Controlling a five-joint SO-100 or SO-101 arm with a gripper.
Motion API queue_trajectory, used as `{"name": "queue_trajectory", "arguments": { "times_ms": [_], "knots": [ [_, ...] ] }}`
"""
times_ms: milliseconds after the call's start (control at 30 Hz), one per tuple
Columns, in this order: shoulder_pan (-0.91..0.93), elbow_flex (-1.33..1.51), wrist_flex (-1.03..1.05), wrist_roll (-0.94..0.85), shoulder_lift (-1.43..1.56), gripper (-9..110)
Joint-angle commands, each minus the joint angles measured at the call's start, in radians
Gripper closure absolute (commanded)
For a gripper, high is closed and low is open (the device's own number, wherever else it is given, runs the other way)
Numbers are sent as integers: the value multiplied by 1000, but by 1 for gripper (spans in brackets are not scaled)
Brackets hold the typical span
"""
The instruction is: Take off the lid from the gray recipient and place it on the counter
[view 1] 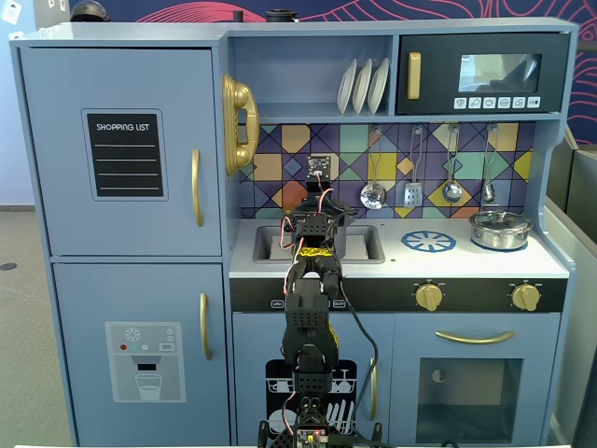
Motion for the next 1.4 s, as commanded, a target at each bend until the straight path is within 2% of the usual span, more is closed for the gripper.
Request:
{"name": "queue_trajectory", "arguments": {
  "times_ms": [0,100,200,500,800,967,1233,1367],
  "knots": [
    [-14,-67,-38,-6,-6,91],
    [-14,-67,-40,-8,-14,93],
    [-15,-64,-43,-11,-17,101],
    [-29,-67,-184,15,-15,102],
    [-21,-118,-213,-31,23,102],
    [91,-120,-213,-11,48,102],
    [368,-130,-121,32,72,102],
    [485,-17,-202,71,75,102]
  ]
}}
